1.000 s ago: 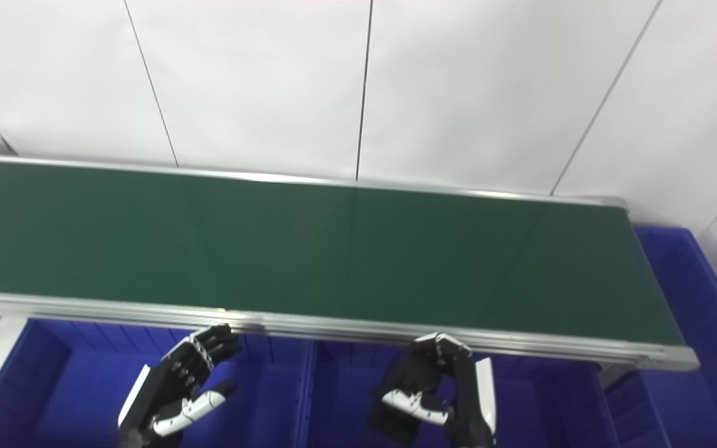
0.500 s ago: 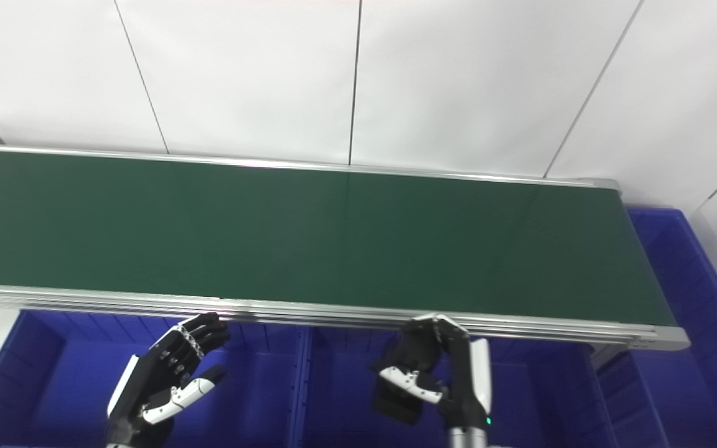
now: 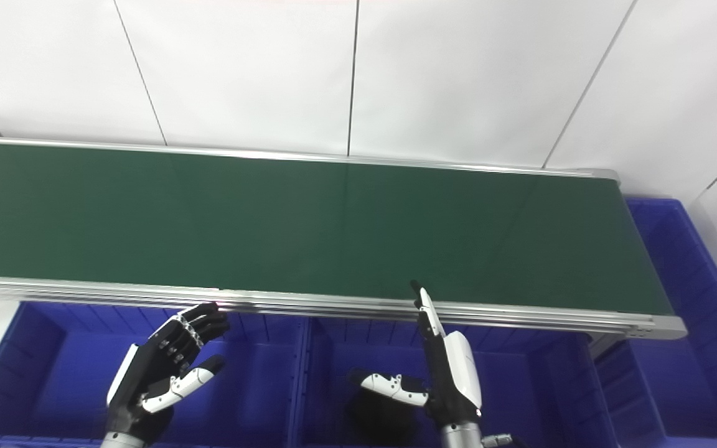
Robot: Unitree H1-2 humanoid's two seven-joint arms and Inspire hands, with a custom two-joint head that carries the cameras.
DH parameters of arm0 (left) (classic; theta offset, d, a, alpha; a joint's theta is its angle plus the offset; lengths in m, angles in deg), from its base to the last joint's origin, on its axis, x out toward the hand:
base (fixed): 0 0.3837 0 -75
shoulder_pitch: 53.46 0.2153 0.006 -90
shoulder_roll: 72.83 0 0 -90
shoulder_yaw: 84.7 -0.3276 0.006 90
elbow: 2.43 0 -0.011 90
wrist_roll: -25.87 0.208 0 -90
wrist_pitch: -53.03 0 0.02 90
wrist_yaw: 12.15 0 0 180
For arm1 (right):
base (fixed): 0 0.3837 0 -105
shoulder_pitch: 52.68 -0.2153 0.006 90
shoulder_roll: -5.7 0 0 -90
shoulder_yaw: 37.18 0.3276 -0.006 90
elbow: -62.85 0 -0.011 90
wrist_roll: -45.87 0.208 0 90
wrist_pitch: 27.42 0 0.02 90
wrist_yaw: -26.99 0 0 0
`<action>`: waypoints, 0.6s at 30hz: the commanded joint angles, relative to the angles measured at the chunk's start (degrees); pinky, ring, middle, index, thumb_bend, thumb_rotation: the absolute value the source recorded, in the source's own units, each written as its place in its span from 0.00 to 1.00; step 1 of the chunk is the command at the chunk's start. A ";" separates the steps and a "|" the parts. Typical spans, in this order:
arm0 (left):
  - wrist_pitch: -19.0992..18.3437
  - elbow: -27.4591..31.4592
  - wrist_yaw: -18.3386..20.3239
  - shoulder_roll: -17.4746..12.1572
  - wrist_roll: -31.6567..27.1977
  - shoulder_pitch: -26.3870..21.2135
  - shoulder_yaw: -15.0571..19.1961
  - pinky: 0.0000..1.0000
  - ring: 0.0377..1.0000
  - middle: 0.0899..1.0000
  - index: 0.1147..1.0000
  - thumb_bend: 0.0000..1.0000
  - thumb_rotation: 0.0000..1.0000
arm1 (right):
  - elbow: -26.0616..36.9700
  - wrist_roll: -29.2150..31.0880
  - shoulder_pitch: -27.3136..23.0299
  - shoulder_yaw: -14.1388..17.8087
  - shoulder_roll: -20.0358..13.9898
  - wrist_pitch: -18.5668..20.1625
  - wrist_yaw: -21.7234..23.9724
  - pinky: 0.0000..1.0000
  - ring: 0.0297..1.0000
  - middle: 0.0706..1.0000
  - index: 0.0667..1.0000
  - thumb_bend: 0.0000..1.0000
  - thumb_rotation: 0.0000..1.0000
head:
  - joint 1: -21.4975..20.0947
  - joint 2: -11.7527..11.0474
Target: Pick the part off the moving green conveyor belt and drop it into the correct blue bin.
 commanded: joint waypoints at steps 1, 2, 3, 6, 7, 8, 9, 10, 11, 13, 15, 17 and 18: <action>-0.02 1.80 0.49 -0.42 -0.83 -0.39 -0.03 0.82 0.72 0.70 0.70 0.65 0.00 | 2.11 0.02 -0.11 -0.30 -0.06 -0.41 0.22 0.82 0.93 0.98 1.00 0.82 0.45 | 0.02 0.22; -0.14 1.94 0.40 -0.43 -0.72 -0.35 -0.03 0.82 0.72 0.70 0.70 0.65 0.00 | 2.13 0.85 0.03 -0.40 -0.14 -1.15 0.35 0.82 0.93 0.98 1.00 0.82 0.45 | 0.01 0.26; -0.24 2.04 0.34 -0.44 -0.64 -0.33 -0.03 0.81 0.72 0.70 0.70 0.65 0.00 | 2.13 1.46 0.11 -0.48 -0.21 -1.68 0.43 0.82 0.93 0.98 1.00 0.81 0.43 | 0.01 0.26; -0.66 2.45 0.32 -0.48 -0.55 -0.28 -0.02 0.81 0.72 0.70 0.70 0.65 0.00 | 1.33 4.59 0.55 -0.58 -0.18 -5.12 0.12 0.83 0.93 0.98 0.99 0.78 0.38 | -0.09 0.21; -0.76 2.54 0.32 -0.49 -0.51 -0.27 -0.01 0.81 0.72 0.70 0.70 0.64 0.00 | 1.05 5.47 0.67 -0.62 -0.18 -6.13 -0.02 0.82 0.92 0.97 0.98 0.76 0.32 | -0.09 0.21; -0.71 2.55 0.30 -0.50 -0.39 -0.30 0.00 0.81 0.72 0.70 0.70 0.64 0.00 | 0.49 7.27 0.86 -0.55 -0.01 -8.10 -0.18 0.82 0.92 0.96 0.97 0.75 0.31 | -0.15 0.23; -0.67 2.56 0.29 -0.50 -0.31 -0.32 0.01 0.81 0.71 0.70 0.70 0.64 0.00 | 0.07 8.55 0.99 -0.48 0.13 -9.53 -0.27 0.79 0.90 0.94 0.95 0.74 0.26 | -0.15 0.23; -0.68 2.54 0.32 -0.51 -0.28 -0.37 0.01 0.81 0.71 0.70 0.70 0.64 0.00 | -0.55 10.27 1.16 -0.45 0.20 -11.36 -0.06 0.77 0.89 0.93 0.93 0.73 0.23 | -0.15 0.23; -0.62 2.48 0.32 -0.51 -0.22 -0.42 0.02 0.81 0.71 0.70 0.70 0.64 0.00 | -1.08 11.76 1.34 -0.45 0.21 -12.84 0.25 0.76 0.87 0.92 0.92 0.72 0.21 | -0.15 0.23; -0.54 2.34 0.30 -0.51 -0.17 -0.48 0.07 0.81 0.71 0.70 0.70 0.64 0.00 | -1.82 14.04 1.79 -0.55 0.10 -14.70 1.04 0.74 0.85 0.88 0.90 0.70 0.20 | -0.27 0.16; -0.58 2.20 0.34 -0.56 -0.26 -0.49 0.13 0.81 0.72 0.70 0.70 0.64 0.00 | -2.06 15.07 2.14 -0.60 0.16 -15.03 1.57 0.73 0.84 0.87 0.89 0.69 0.20 | -0.54 -0.13; -0.82 1.99 0.45 -0.62 -0.54 -0.57 0.22 0.81 0.71 0.70 0.70 0.64 0.00 | -2.19 16.24 2.62 -0.75 0.25 -14.42 2.49 0.73 0.84 0.87 0.90 0.70 0.21 | -0.62 -0.21; -0.82 1.87 0.53 -0.65 -0.63 -0.63 0.26 0.81 0.71 0.70 0.70 0.65 0.00 | -2.32 16.80 2.78 -0.78 0.31 -14.28 2.84 0.71 0.83 0.86 0.89 0.69 0.18 | -0.63 -0.23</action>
